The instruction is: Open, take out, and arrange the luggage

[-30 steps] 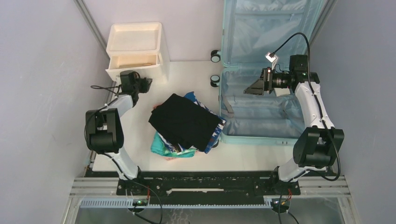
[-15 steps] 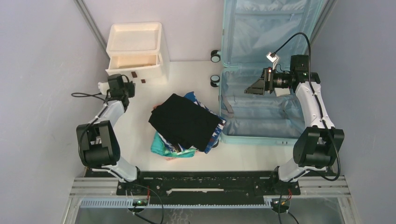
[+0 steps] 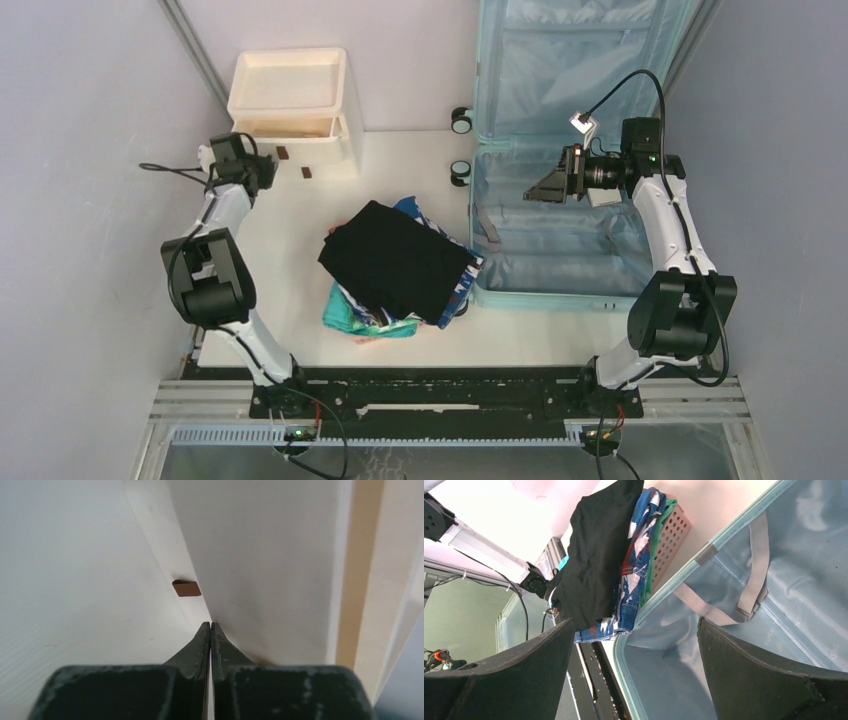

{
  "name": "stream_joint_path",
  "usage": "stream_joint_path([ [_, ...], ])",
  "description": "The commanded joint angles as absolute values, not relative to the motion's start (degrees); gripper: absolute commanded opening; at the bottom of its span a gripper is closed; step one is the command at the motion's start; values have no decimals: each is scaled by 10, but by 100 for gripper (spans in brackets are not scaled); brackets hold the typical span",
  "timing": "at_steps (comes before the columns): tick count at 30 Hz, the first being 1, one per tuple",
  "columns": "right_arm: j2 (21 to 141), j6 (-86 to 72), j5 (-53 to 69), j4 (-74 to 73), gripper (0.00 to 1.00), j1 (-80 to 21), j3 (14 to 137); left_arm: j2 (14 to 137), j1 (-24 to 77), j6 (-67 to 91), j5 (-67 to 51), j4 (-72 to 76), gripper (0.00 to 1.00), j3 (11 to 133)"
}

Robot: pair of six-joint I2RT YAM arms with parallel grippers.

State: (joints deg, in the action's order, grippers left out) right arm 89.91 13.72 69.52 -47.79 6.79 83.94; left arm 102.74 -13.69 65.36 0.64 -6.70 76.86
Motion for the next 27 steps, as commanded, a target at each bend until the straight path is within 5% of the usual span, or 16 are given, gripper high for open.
stream_joint_path([
  [1, 895, 150, 707, -476, 100, 72, 856, 1025, -140, 635, -35, -46, 5, 837],
  [13, 906, 150, 712, -476, 100, 73, 859, 996, -135, 695, -89, 89, 10, 684],
  [27, 903, 153, 707, -478, 100, 74, 857, 1081, -133, 697, -103, 24, 11, 847],
])
